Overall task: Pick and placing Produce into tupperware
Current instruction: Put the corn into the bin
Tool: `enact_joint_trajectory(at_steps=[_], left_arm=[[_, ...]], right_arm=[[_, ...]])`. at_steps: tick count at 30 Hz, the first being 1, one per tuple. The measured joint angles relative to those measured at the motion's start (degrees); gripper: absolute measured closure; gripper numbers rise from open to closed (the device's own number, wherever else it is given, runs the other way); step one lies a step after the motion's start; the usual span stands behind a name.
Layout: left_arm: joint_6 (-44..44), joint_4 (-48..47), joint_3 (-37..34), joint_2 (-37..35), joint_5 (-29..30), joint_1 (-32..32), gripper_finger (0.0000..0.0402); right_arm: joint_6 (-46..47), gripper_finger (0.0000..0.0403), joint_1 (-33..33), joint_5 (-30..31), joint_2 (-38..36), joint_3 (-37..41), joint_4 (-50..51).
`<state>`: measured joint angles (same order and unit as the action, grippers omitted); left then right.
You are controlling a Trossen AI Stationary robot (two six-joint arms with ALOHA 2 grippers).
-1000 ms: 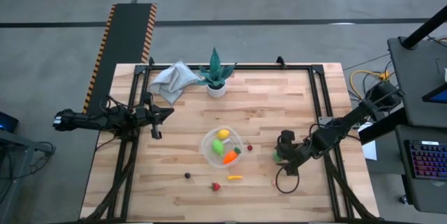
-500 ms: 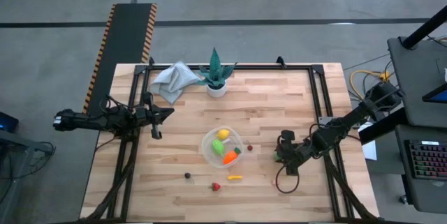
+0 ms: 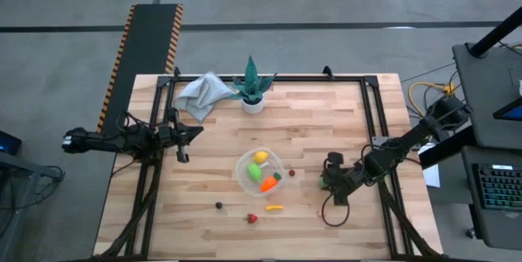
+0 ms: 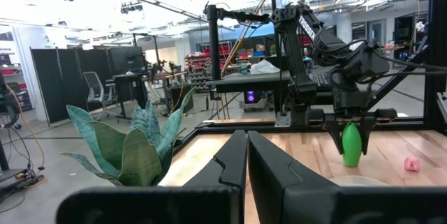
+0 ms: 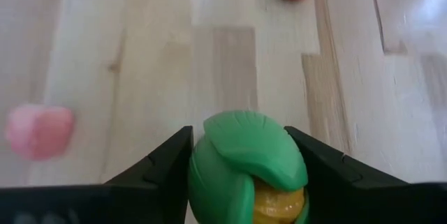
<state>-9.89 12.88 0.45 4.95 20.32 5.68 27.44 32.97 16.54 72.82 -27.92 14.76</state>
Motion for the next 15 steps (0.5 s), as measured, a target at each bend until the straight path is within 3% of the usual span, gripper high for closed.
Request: enact_joint_trajectory(at_steps=[9, 15], left_arm=[[0.0, 0.16, 0.0, 0.0, 0.0, 0.01, 0.0402], [0.0, 0.24, 0.0, 0.0, -0.01, 0.0, 0.0402]], right_arm=[[-9.41, 0.0216, -0.4, 3.16, 0.0, -5.59, 0.04], [-18.26, 0.0216, -5.33, 5.11, 0.12, -11.16, -1.49]])
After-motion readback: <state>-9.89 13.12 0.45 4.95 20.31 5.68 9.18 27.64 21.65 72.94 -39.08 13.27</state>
